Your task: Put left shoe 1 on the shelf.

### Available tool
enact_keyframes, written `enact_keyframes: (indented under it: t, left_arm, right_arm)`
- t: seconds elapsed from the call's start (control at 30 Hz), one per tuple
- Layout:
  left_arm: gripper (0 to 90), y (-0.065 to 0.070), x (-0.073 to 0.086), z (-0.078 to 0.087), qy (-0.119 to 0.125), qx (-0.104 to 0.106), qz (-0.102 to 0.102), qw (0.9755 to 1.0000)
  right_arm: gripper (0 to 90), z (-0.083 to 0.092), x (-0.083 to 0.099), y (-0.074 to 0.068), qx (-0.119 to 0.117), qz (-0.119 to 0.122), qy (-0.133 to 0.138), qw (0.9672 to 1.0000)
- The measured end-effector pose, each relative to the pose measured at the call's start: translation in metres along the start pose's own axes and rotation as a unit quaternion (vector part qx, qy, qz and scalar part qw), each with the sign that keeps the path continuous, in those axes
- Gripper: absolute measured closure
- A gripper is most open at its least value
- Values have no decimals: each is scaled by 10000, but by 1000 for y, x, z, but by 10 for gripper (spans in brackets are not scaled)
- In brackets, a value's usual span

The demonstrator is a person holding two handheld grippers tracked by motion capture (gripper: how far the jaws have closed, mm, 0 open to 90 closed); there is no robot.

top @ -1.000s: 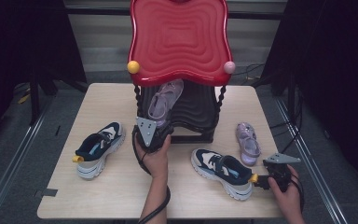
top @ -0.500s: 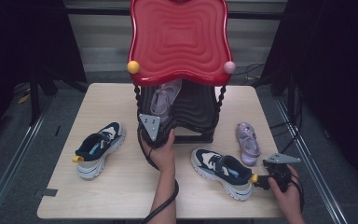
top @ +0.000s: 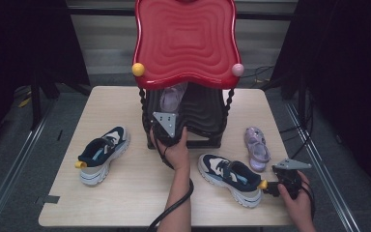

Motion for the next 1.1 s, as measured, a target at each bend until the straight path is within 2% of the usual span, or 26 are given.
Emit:
enact_keyframes:
  t: [0.27, 0.43, 0.5, 0.63, 0.7, 0.77, 0.87, 1.1]
  left_arm:
    - [370, 4, -1, -10, -43, -151, -13, 9999]
    - [370, 4, -2, -14, -25, -234, 62, 9997]
    - [370, 6, -1, -17, -48, -250, -29, 9997]
    - [369, 6, 4, -20, -126, -284, 23, 9995]
    - [370, 7, 5, -20, -113, -332, -9, 9994]
    - [369, 7, 6, -20, -125, -334, -125, 9993]
    - [367, 7, 8, -20, -206, -321, -98, 9992]
    - [364, 10, 14, -21, -311, -358, -182, 9987]
  right_arm:
    - [103, 0, 0, 0, -8, 15, 4, 10000]
    - [103, 0, 0, 0, -14, 15, 3, 10000]
    - [103, 0, 0, 0, -23, 28, 11, 10000]
    - [103, 0, 0, 0, -22, 26, 11, 10000]
    - [103, 0, 0, 0, -23, 30, 11, 10000]
    - [103, 1, 0, -1, -19, 10, -3, 10000]
    - [103, 1, 0, -1, -20, 3, -12, 10000]
    - [103, 1, 0, -1, -17, 14, -6, 10000]
Point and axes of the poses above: each handheld gripper's, and its own axes: z roughly backward along the jaws, x roughly out of its underside, y roughly to its right, the point moved 4 cm from there along -z, roughly forward along the jaws, and after that the axes turned 4 degrees about z, right-handed, at the moved point
